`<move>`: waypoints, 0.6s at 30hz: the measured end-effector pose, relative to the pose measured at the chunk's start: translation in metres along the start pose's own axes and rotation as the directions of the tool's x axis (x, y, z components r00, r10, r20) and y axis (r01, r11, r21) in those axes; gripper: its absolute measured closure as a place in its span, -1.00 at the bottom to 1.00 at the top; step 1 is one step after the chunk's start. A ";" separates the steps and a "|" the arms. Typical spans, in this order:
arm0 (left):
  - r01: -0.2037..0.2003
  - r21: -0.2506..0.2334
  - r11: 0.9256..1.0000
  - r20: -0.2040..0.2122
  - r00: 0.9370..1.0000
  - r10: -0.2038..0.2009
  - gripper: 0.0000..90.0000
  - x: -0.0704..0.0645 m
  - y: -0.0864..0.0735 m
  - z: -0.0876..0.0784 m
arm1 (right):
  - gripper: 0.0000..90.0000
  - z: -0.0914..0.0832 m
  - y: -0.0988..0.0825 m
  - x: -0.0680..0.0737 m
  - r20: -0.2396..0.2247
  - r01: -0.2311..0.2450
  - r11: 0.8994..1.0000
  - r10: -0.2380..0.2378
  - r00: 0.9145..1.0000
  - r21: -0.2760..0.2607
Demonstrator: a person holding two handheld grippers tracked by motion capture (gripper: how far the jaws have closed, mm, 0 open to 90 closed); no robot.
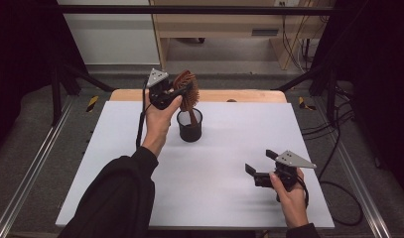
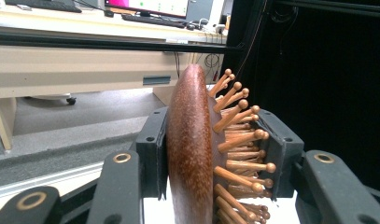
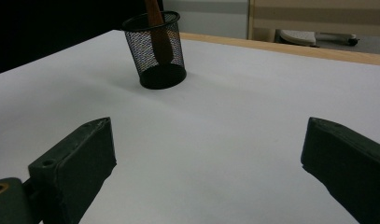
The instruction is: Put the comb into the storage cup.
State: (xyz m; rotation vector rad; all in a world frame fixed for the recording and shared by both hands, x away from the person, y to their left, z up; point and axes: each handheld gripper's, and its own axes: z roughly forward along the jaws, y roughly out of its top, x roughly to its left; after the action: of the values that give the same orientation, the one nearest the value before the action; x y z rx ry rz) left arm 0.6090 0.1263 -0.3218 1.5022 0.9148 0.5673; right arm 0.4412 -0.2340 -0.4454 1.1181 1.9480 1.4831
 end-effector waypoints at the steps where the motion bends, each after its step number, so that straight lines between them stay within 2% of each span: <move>1: 0.004 -0.001 1.000 0.002 1.000 -0.004 0.14 0.000 0.000 0.000 | -0.93 0.000 0.000 0.000 0.003 0.000 1.000 0.000 1.000 -0.003; 10: -0.005 0.006 1.000 0.003 1.000 0.005 0.14 -0.002 -0.003 -0.001 | -0.93 0.000 0.000 0.000 0.003 0.001 1.000 -0.001 1.000 -0.004; 18: 0.014 0.008 1.000 0.004 1.000 -0.014 0.14 0.001 -0.010 0.000 | -0.93 -0.001 0.000 0.000 0.000 0.002 1.000 -0.002 1.000 -0.003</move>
State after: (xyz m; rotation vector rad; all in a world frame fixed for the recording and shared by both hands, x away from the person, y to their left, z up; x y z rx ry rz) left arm 0.6072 0.1269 -0.3315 1.5026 0.9252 0.5512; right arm 0.4406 -0.2340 -0.4449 1.1145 1.9460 1.4844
